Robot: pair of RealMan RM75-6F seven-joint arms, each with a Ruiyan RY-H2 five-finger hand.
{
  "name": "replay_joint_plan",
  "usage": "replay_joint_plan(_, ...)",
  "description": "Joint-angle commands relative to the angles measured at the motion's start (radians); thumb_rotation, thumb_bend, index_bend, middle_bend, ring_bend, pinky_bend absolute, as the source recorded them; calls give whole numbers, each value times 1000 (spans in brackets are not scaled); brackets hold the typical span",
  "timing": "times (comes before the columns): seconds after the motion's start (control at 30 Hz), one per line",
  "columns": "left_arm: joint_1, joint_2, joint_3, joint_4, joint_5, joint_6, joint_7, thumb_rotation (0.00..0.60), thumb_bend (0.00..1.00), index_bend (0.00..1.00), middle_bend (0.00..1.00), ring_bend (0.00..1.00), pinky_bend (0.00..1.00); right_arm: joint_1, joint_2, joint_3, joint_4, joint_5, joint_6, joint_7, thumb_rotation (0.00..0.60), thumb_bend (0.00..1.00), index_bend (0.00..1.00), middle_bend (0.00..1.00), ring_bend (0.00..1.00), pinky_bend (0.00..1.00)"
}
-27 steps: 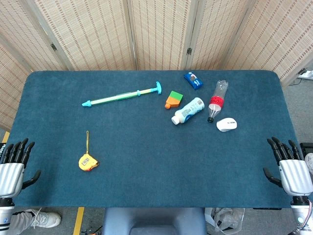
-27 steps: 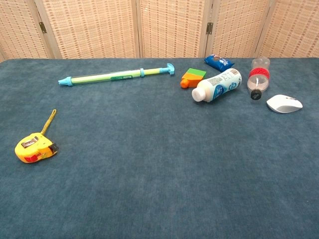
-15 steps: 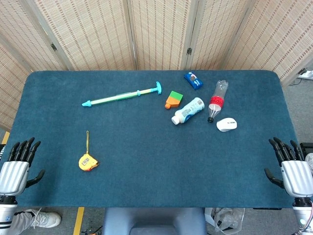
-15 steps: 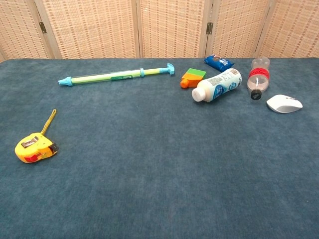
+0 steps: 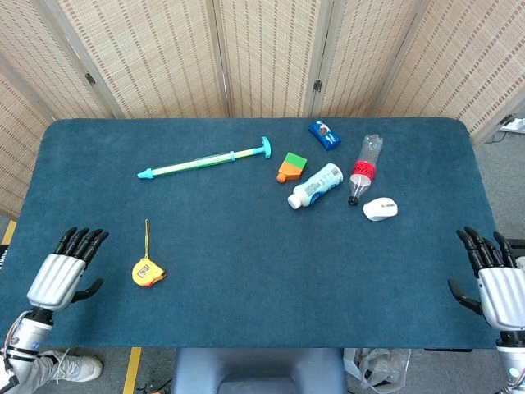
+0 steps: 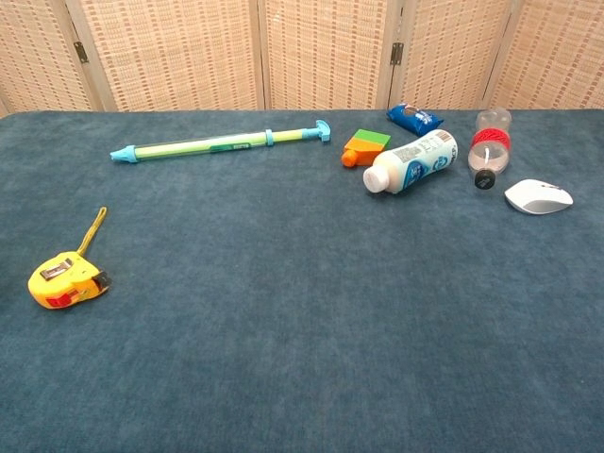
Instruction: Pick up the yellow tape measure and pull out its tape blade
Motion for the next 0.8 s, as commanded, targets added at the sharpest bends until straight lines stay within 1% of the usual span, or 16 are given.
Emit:
replay_joint_plan(0.03,-35,-7,6,-14,7,-45,20,600,322,67,127,94,0,1,0,1,1,1,-2,3,600,337,69,111,153,33)
replay_joint_plan(0.13,-65,-20,10,-13,9,-89,29,600,321,40,111,77,0,3,1,0,1,-1,-5,4,600,337,70,111,153,33)
replay_joint_plan(0.3,-117,-31,23,-2,5,-178,56,600,320,36,105,68,0,2,4,-1,-1,-4,-5,8,600,336,70,111,152,33)
replay_joint_plan(0.47,-166,-21,36,-15,-27,-280,95,600,320,36,97,58,0,-1,3,-2,0,0,-6,9,600,336,70,111,152,33)
replay_joint_plan(0.57,-182,-25,37,-11,-50,-311,110,600,320,34,88,59,0,-1,1,-3,1,1,-6,9,600,337,70,112,152,33)
replay_joint_plan(0.7,-205,-32,36,0,-91,-356,120,600,320,55,89,65,0,-2,-1,-3,6,2,-7,14,600,336,71,112,153,33)
replay_joint_plan(0.8,-214,-43,38,8,-99,-365,111,600,320,96,105,103,0,-3,-5,-2,12,7,-8,12,600,336,71,112,153,33)
